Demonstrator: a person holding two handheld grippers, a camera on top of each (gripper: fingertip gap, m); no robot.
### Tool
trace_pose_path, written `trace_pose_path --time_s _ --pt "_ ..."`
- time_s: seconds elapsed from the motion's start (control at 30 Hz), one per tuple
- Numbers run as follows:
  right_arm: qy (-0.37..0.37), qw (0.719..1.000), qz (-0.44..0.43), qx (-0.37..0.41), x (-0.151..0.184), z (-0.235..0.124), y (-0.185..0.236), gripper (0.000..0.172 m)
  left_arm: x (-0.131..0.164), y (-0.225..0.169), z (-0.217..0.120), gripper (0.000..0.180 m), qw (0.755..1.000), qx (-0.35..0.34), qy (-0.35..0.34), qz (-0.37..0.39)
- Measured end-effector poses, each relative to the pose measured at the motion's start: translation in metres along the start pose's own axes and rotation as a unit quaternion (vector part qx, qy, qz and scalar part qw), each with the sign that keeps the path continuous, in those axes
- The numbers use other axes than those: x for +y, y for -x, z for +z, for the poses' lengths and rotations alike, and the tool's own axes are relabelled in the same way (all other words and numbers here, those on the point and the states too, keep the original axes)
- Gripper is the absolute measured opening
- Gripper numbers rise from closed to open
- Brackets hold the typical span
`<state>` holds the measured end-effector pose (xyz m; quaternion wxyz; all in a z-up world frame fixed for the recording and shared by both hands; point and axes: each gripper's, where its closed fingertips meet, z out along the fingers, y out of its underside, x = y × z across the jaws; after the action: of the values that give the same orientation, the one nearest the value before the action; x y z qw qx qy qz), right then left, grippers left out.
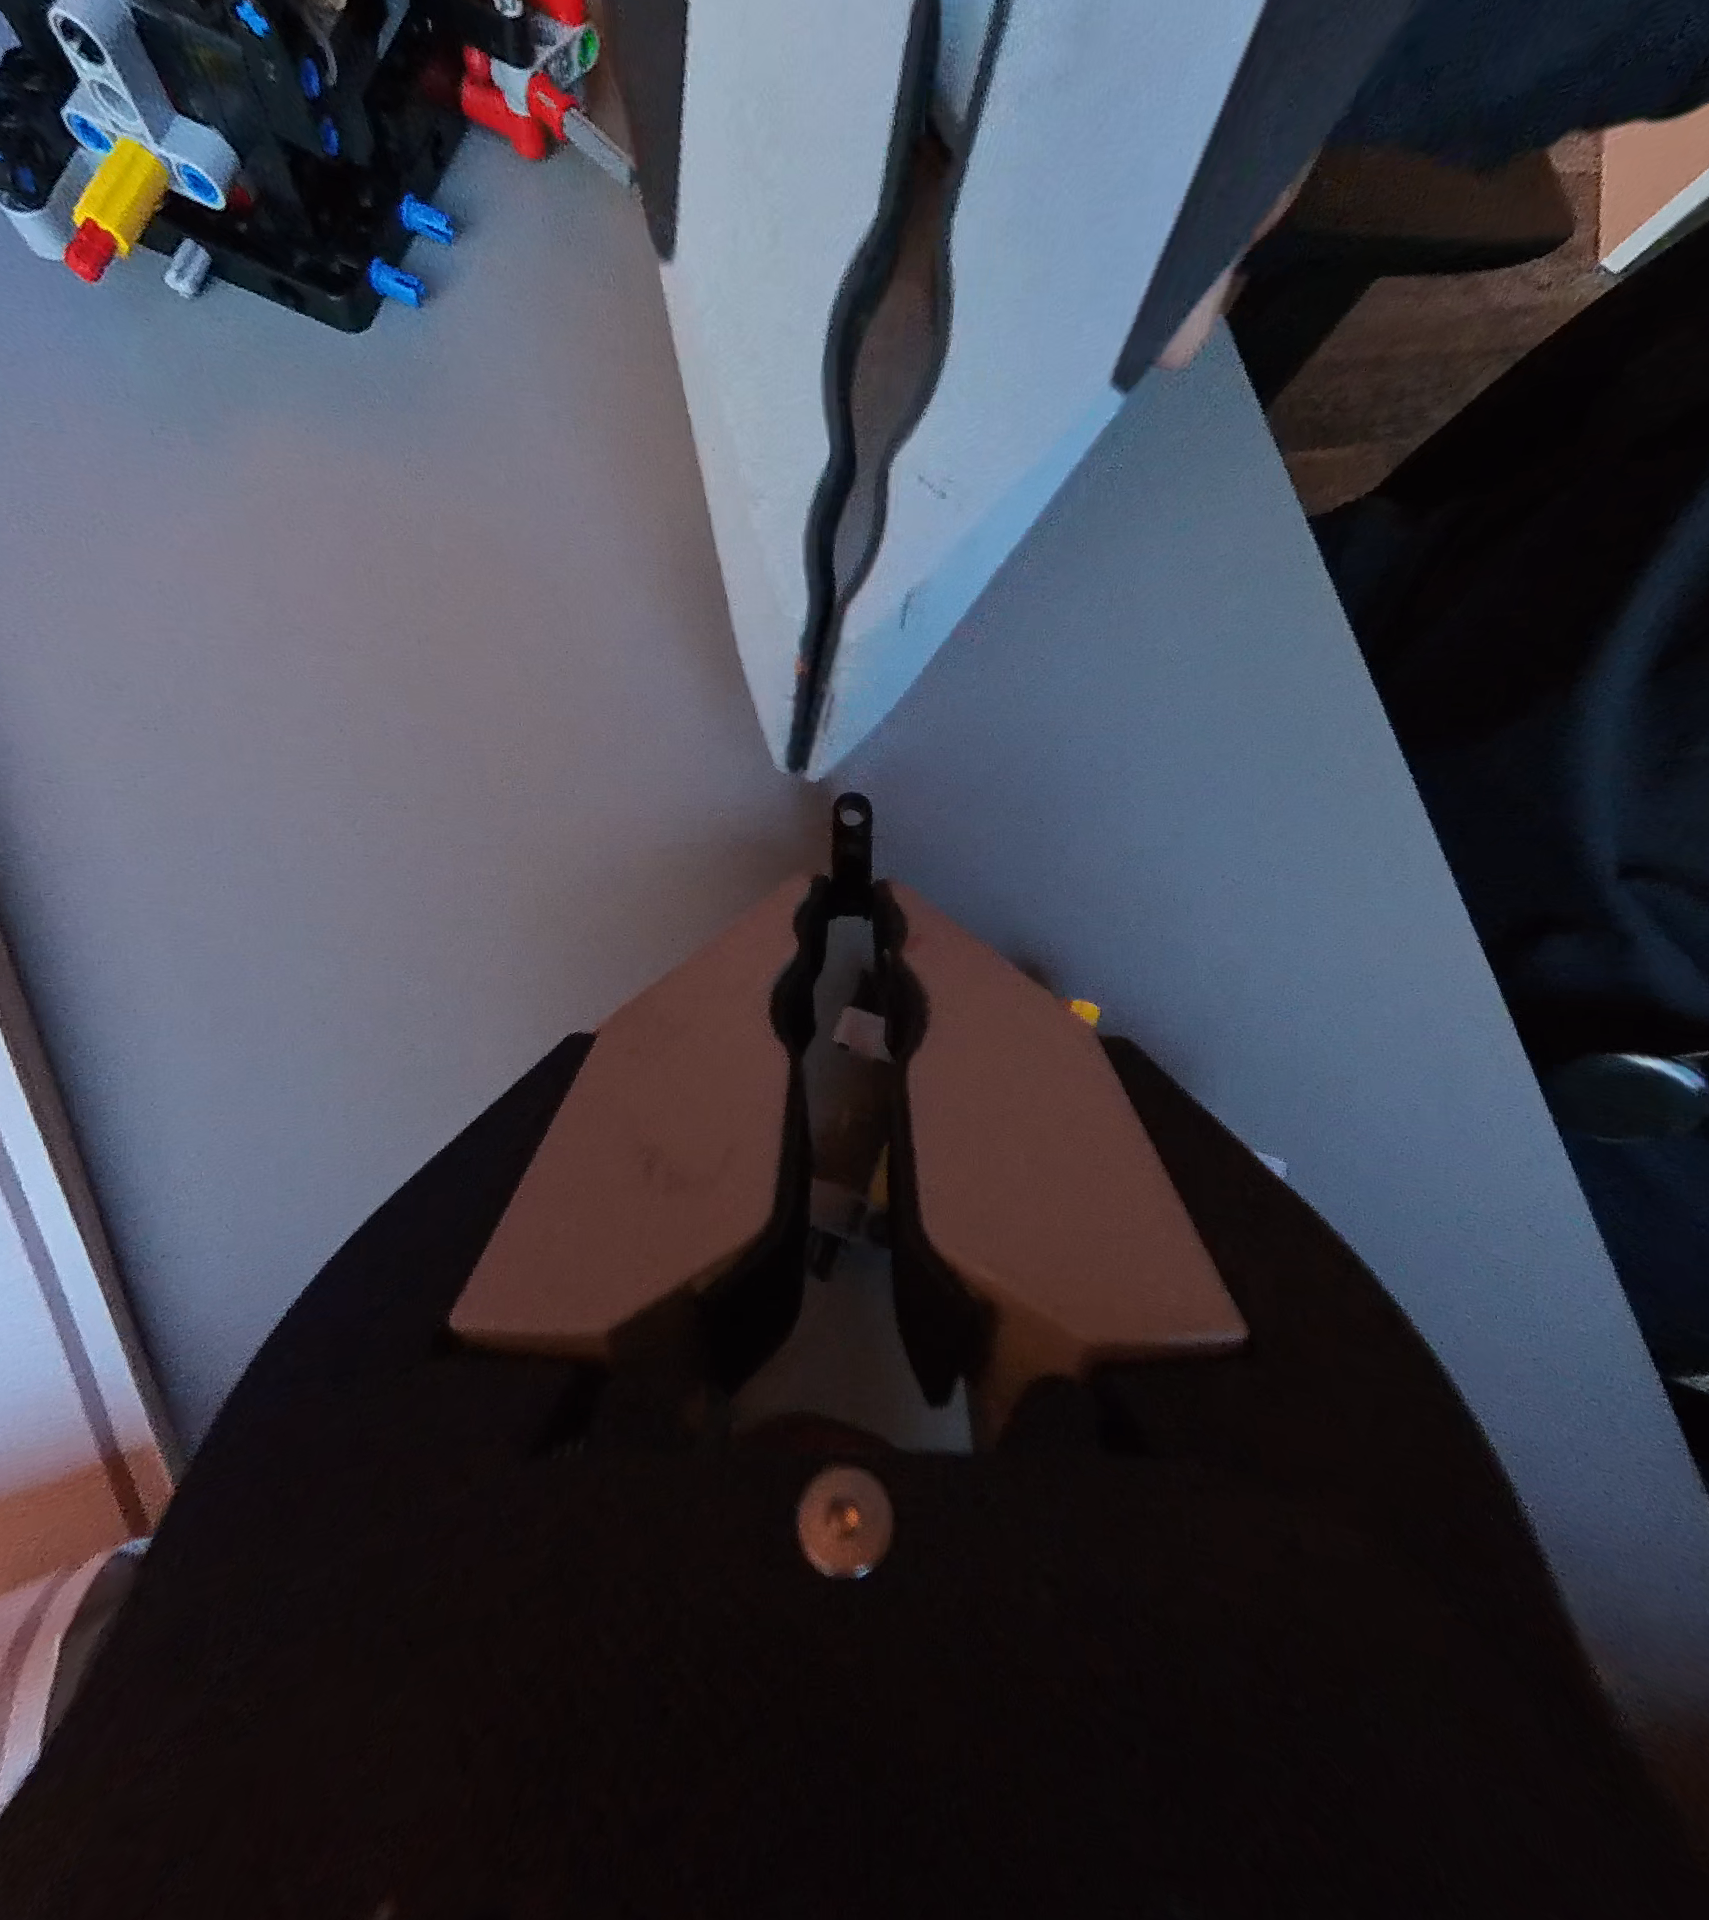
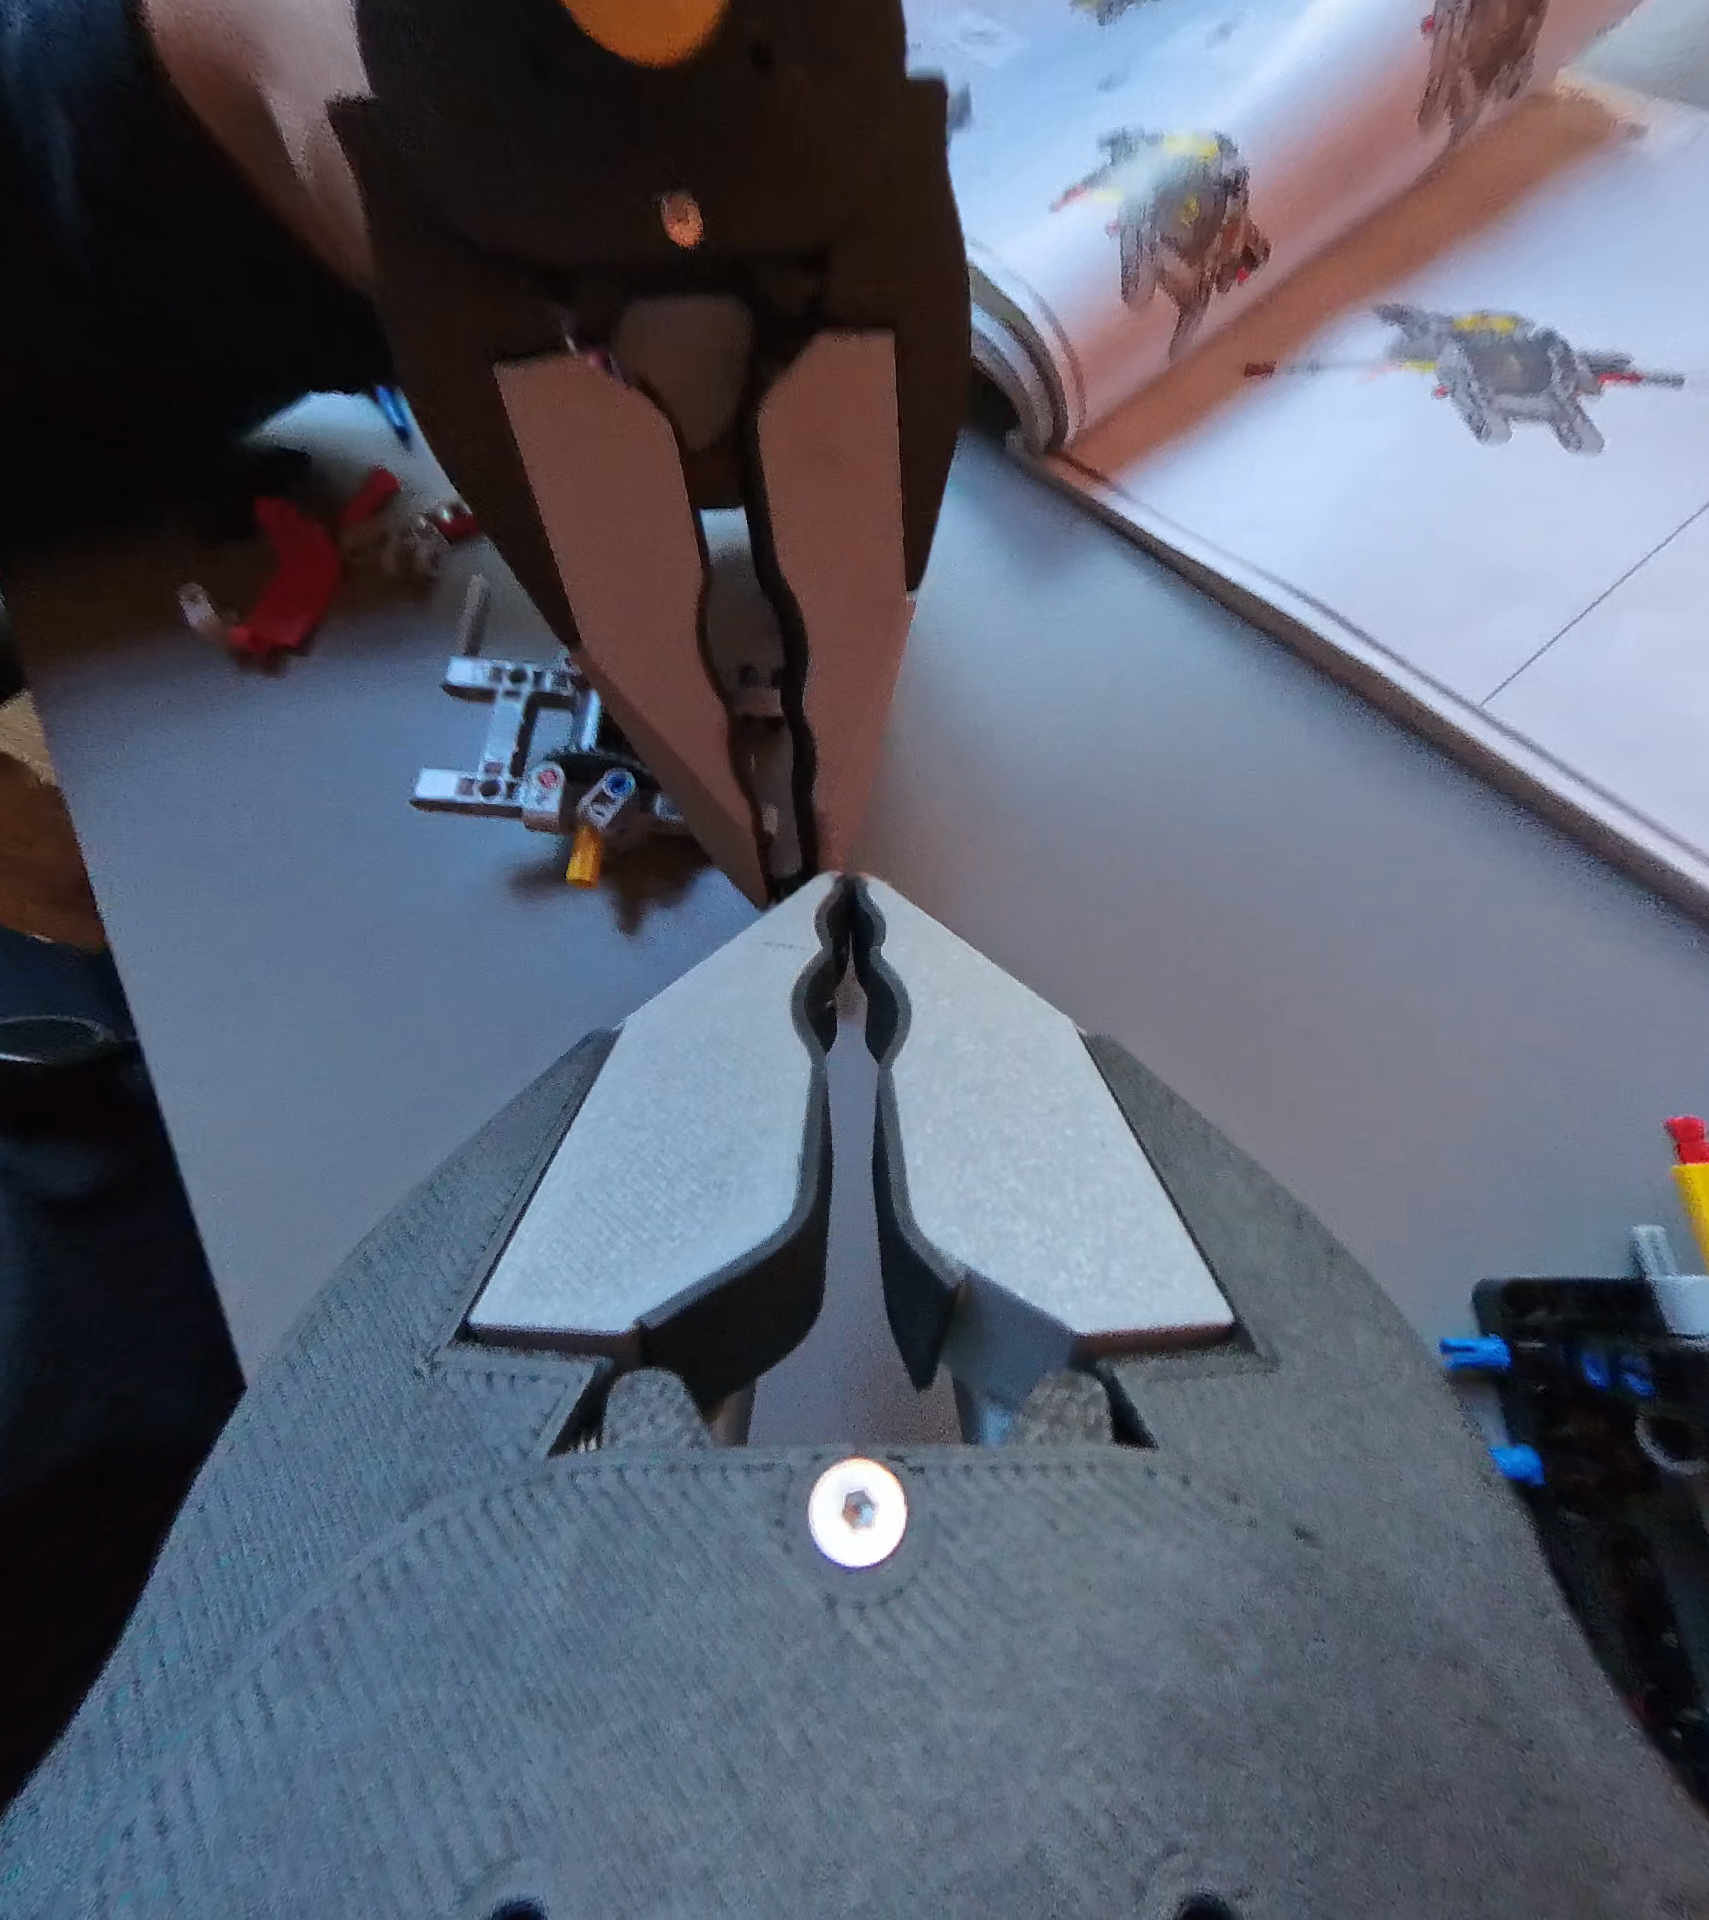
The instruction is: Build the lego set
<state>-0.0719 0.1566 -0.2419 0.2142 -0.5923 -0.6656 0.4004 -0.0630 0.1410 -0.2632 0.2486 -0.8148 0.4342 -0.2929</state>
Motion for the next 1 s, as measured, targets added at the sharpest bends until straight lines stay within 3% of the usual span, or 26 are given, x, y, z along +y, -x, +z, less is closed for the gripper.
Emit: trace_pose_path --time_s 0.07,0.13,0.2,0.37,0.43,0.47,0.5,0.63,0.67,0.7,0.8,1.0 --pt "0.011 1.000 -0.011 0.003 0.010 0.004 0.000 0.000 0.001 0.004 0.001 0.005 1.000 -0.015 0.005 0.006" --pt "0.007 0.999 -0.028 0.021 0.011 0.005 -0.002 0.025 0.002 0.008 -0.001 0.006 0.999 -0.039 0.013 0.015" --pt "-0.022 0.999 -0.021 0.026 0.001 0.002 -0.003 0.034 -0.006 0.014 -0.011 0.005 0.998 -0.068 -0.007 0.015" --pt "-0.136 0.990 0.005 -0.042 -0.038 -0.021 0.012 0.023 -0.054 -0.003 -0.047 0.005 0.985 -0.034 -0.169 -0.025" --pt "-0.175 0.983 0.001 -0.055 -0.052 -0.029 0.017 0.018 -0.056 -0.012 -0.049 0.005 0.983 -0.022 -0.178 -0.033" --pt "-0.186 0.981 -0.002 -0.060 -0.056 -0.032 0.018 0.002 -0.054 -0.015 -0.048 0.005 0.984 -0.022 -0.173 -0.035" --pt "-0.194 0.979 -0.006 -0.066 -0.059 -0.035 0.020 0.000 -0.055 -0.017 -0.049 0.005 0.983 -0.024 -0.178 -0.035" --pt "-0.229 0.970 -0.002 -0.076 -0.068 -0.044 0.022 0.000 -0.064 -0.022 -0.063 0.005 0.972 -0.033 -0.227 -0.053" --pt "-0.241 0.968 0.006 -0.071 -0.071 -0.047 0.019 0.016 -0.068 -0.025 -0.067 0.005 0.968 -0.028 -0.244 -0.055" --pt "-0.251 0.965 0.013 -0.077 -0.073 -0.051 0.019 0.019 -0.070 -0.027 -0.070 0.005 0.964 -0.025 -0.257 -0.059" --pt "-0.269 0.956 0.020 -0.111 -0.078 -0.058 0.029 0.000 -0.075 -0.033 -0.070 0.005 0.957 -0.019 -0.282 -0.070" --pt "-0.276 0.955 0.022 -0.103 -0.075 -0.063 0.030 0.006 -0.082 -0.037 -0.066 0.005 0.946 -0.037 -0.312 -0.083"
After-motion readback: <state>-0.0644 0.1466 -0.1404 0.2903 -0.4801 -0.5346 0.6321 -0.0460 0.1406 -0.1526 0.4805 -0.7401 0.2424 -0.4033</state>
